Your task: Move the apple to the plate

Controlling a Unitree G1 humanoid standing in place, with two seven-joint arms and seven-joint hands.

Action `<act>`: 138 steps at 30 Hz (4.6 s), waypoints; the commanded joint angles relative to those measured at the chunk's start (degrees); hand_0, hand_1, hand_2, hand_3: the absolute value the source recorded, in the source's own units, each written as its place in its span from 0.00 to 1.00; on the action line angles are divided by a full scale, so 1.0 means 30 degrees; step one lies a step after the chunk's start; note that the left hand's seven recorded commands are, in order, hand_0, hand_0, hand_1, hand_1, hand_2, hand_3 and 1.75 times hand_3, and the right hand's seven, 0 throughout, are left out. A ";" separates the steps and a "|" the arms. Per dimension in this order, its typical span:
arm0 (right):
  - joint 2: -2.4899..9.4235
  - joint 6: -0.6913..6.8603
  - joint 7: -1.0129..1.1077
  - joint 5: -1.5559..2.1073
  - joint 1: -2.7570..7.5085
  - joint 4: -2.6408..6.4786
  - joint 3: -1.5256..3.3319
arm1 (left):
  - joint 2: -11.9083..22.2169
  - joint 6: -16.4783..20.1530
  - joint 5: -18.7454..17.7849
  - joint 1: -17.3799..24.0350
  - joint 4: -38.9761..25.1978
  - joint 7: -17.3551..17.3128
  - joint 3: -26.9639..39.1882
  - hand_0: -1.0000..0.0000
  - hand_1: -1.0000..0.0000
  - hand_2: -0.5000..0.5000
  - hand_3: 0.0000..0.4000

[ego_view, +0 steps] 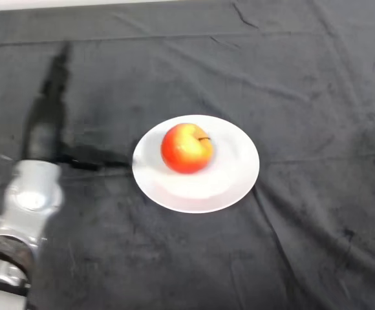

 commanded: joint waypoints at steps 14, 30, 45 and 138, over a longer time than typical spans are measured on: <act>-0.0511 -0.0114 -0.0164 -0.0100 -0.0139 0.0583 0.0256 | 0.5473 0.0267 -0.3533 0.0973 0.0644 0.0672 0.5136 1.00 1.00 0.50 0.00; -0.0510 -0.0125 -0.0166 -0.0103 -0.0151 0.0606 0.0260 | 0.6864 0.2333 -0.6999 0.3330 0.1356 0.1528 0.9683 1.00 1.00 0.50 0.00; -0.0509 -0.0131 -0.0170 -0.0104 -0.0155 0.0616 0.0262 | 0.7952 0.4843 -0.6461 0.5158 0.1582 0.3132 1.0216 1.00 1.00 0.50 0.00; -0.0515 -0.0060 -0.0151 -0.0078 -0.0084 0.0475 0.0243 | 0.7640 0.8542 -0.3701 0.5835 -0.0401 0.4826 1.0487 1.00 1.00 0.50 0.00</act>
